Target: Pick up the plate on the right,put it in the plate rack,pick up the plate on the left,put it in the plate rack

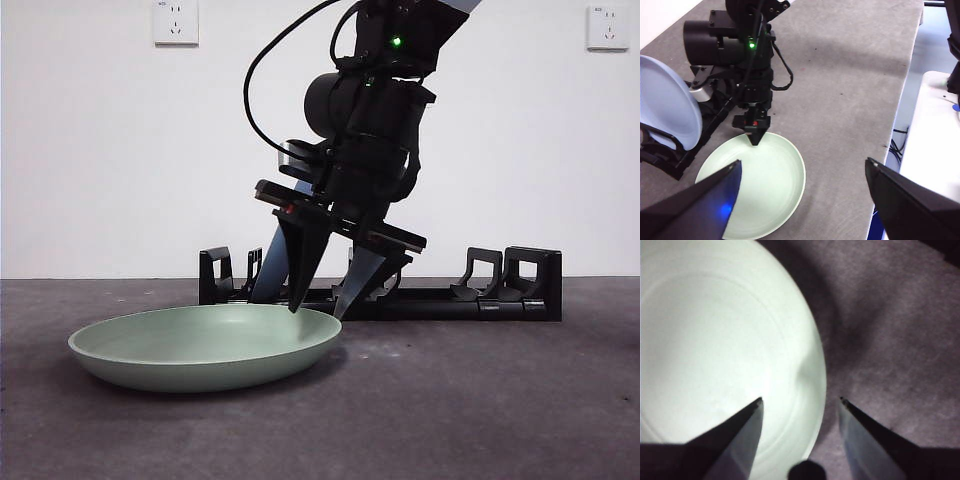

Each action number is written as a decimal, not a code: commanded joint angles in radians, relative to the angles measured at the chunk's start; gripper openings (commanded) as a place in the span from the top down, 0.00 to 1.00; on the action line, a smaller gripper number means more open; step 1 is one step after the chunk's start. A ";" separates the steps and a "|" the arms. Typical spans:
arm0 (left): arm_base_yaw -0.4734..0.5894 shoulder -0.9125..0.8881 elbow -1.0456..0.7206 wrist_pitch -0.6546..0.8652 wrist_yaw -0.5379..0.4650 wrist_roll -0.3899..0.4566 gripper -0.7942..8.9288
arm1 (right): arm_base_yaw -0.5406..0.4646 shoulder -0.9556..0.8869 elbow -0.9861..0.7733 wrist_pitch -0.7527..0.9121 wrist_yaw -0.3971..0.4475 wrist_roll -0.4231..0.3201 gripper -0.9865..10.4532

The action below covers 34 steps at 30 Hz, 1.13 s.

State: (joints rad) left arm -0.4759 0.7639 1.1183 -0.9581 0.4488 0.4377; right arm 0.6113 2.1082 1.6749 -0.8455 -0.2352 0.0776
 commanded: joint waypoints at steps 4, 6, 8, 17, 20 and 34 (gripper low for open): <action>-0.022 -0.003 -0.002 0.002 0.003 0.012 0.49 | 0.004 0.023 -0.008 0.009 0.001 0.025 0.70; -0.026 -0.003 -0.002 0.002 0.003 0.012 0.49 | 0.004 0.023 -0.009 0.008 0.001 0.027 0.70; -0.027 -0.003 -0.002 0.002 0.001 0.012 0.49 | 0.004 0.023 -0.009 0.009 0.002 0.028 0.70; -0.040 -0.003 -0.002 0.002 -0.001 0.012 0.49 | 0.004 0.048 -0.012 0.008 0.001 0.053 0.73; -0.048 -0.003 -0.002 0.002 -0.004 0.014 0.49 | 0.004 0.047 -0.012 0.013 0.005 0.053 0.93; -0.132 0.005 -0.002 -0.025 -0.097 0.127 0.49 | -0.011 -0.060 -0.011 -0.099 0.026 -0.007 0.92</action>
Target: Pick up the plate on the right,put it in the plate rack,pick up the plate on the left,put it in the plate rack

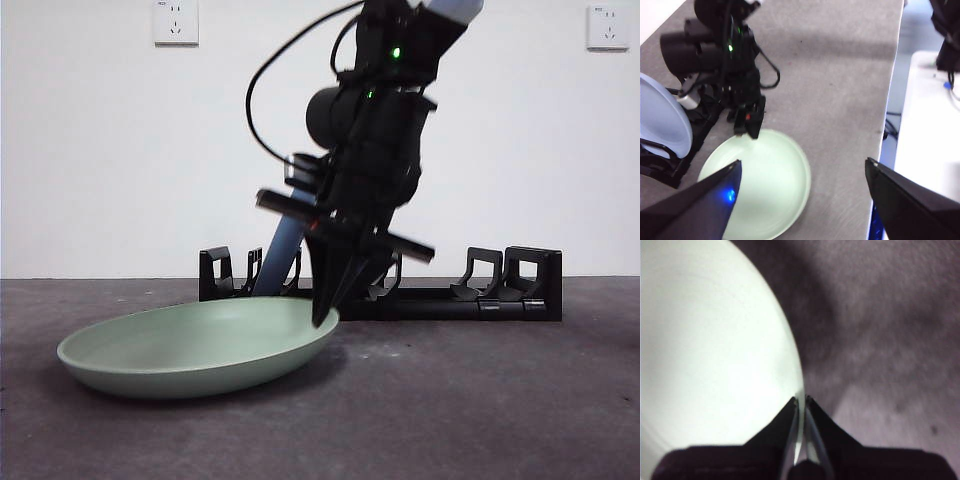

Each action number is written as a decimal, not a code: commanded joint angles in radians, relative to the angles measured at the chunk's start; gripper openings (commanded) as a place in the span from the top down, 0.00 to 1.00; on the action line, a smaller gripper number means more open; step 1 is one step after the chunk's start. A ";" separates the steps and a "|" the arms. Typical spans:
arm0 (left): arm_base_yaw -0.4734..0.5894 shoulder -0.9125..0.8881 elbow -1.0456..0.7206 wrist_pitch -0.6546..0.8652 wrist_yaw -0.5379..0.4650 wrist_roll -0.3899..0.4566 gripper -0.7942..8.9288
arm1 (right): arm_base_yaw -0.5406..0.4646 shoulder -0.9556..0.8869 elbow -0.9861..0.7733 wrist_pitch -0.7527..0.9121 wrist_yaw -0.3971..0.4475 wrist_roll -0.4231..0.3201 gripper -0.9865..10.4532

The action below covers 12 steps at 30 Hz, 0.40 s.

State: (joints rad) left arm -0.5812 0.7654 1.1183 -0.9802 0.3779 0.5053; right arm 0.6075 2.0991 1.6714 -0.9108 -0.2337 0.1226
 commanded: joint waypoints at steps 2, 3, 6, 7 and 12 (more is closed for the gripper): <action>-0.058 0.015 -0.002 -0.003 -0.060 0.087 0.49 | -0.011 -0.108 -0.008 -0.063 0.029 -0.067 0.92; -0.077 0.021 -0.002 -0.003 -0.075 0.102 0.49 | -0.018 -0.142 -0.007 -0.080 0.028 -0.073 0.92; -0.138 0.049 -0.002 0.001 -0.113 0.147 0.49 | -0.035 -0.243 -0.007 -0.122 0.028 -0.082 0.92; -0.164 0.062 -0.002 0.003 -0.127 0.161 0.49 | -0.042 -0.279 -0.007 -0.138 0.028 -0.082 0.92; -0.310 0.145 -0.002 0.036 -0.283 0.252 0.49 | -0.082 -0.426 -0.007 -0.214 0.025 -0.090 0.92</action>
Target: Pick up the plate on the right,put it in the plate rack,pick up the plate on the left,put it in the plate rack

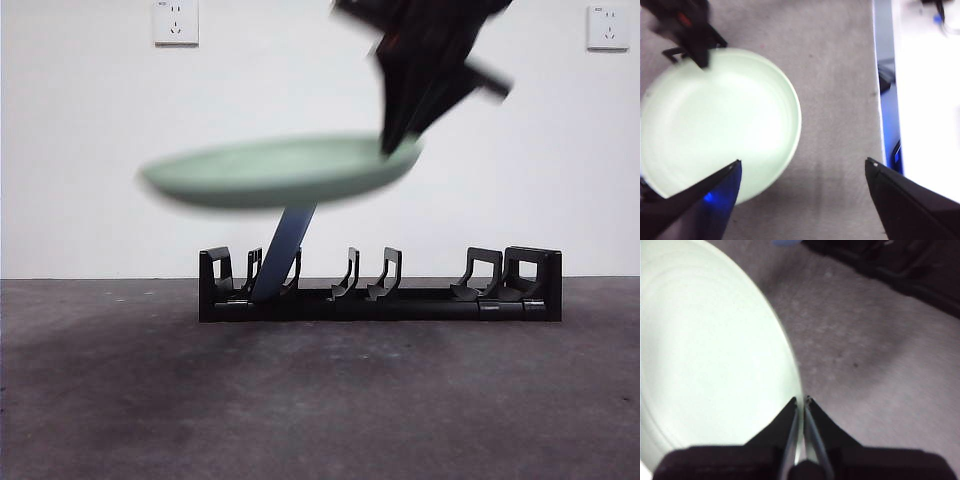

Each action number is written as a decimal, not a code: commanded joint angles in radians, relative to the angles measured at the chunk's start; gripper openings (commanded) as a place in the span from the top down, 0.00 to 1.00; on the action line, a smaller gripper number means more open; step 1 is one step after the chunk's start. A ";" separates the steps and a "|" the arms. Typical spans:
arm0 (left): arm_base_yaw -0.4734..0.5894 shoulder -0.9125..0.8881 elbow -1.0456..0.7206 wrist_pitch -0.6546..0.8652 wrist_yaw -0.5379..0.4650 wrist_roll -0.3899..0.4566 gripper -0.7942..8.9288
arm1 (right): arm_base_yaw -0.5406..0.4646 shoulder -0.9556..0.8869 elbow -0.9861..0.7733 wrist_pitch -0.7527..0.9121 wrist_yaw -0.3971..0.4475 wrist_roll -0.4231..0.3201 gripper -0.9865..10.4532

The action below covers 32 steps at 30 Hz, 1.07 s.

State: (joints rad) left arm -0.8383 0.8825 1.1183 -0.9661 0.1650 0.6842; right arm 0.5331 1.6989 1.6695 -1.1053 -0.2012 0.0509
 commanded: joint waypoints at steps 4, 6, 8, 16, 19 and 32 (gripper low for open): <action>-0.154 0.111 -0.002 0.075 -0.246 0.146 0.49 | -0.037 -0.094 -0.005 -0.084 -0.008 -0.030 0.92; -0.189 0.156 -0.002 0.104 -0.325 0.183 0.49 | -0.045 -0.119 -0.005 -0.111 -0.009 -0.032 0.92; -0.210 0.192 -0.002 0.131 -0.380 0.201 0.49 | -0.045 -0.134 -0.005 -0.130 -0.010 -0.032 0.92; -0.244 0.296 -0.002 0.167 -0.439 0.218 0.54 | -0.044 -0.183 -0.005 -0.158 -0.031 -0.032 0.92; -0.246 0.298 -0.002 0.169 -0.439 0.218 0.74 | -0.045 -0.192 -0.005 -0.169 -0.034 -0.032 0.92; -0.252 0.298 -0.002 0.155 -0.423 0.210 0.93 | -0.045 -0.218 -0.005 -0.176 -0.116 -0.029 0.92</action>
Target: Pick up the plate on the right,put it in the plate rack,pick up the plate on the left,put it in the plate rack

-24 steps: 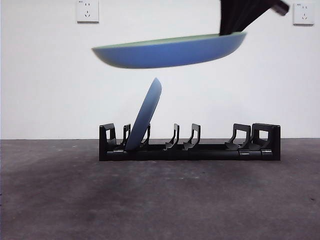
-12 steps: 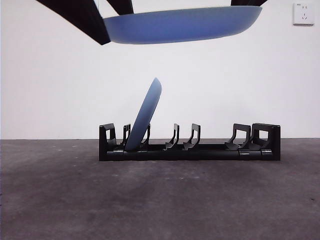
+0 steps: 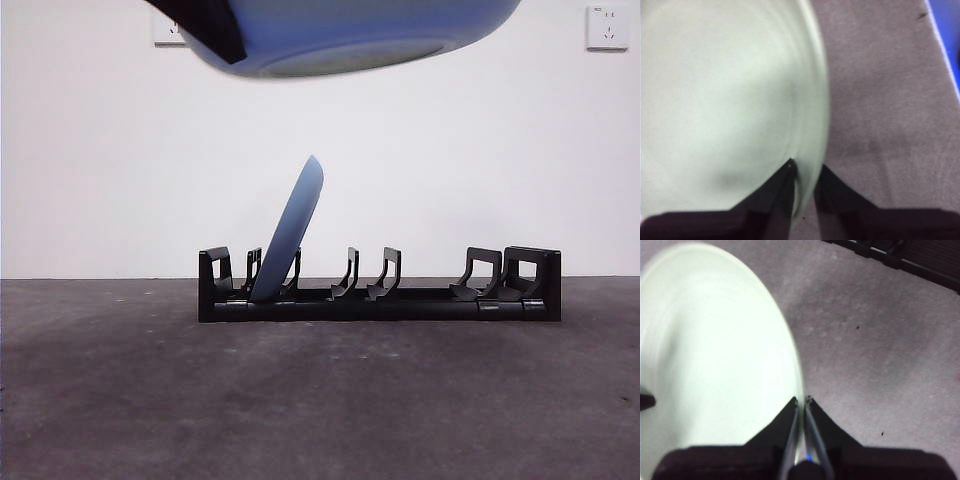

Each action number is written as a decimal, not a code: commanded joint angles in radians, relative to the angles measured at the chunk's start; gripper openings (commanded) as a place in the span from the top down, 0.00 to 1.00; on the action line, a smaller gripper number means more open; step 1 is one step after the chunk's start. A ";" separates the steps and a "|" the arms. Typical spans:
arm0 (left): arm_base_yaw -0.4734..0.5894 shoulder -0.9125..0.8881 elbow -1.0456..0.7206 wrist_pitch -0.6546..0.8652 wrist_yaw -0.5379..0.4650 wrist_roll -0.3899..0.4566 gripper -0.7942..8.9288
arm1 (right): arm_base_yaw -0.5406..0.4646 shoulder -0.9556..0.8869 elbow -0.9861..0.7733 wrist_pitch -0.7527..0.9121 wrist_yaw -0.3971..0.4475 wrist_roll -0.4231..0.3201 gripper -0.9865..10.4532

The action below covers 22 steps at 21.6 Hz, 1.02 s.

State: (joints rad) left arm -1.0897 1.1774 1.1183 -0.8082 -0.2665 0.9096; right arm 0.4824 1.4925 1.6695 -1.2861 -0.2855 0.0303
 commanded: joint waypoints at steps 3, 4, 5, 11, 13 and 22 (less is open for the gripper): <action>-0.007 0.003 -0.002 -0.015 0.016 -0.026 0.93 | 0.001 -0.012 -0.005 0.003 -0.027 -0.008 0.92; -0.013 0.003 -0.002 -0.015 0.016 -0.040 0.93 | -0.006 -0.012 -0.005 0.003 -0.027 -0.008 0.92; -0.017 0.003 -0.002 -0.015 0.016 -0.047 0.93 | -0.008 -0.012 -0.005 0.003 -0.027 -0.008 0.92; -0.031 0.003 -0.002 -0.018 0.042 -0.047 0.93 | -0.014 -0.012 -0.005 0.003 -0.021 -0.008 0.90; -0.031 0.003 -0.002 -0.014 0.063 -0.051 0.93 | -0.014 -0.016 -0.005 0.005 -0.017 -0.008 0.85; -0.030 0.003 -0.002 0.020 0.150 -0.111 0.93 | -0.014 -0.092 0.040 0.052 0.087 -0.012 0.60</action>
State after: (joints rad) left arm -1.1198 1.1801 1.1183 -0.8085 -0.1223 0.8242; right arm 0.4690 1.4094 1.7004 -1.2396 -0.1974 0.0284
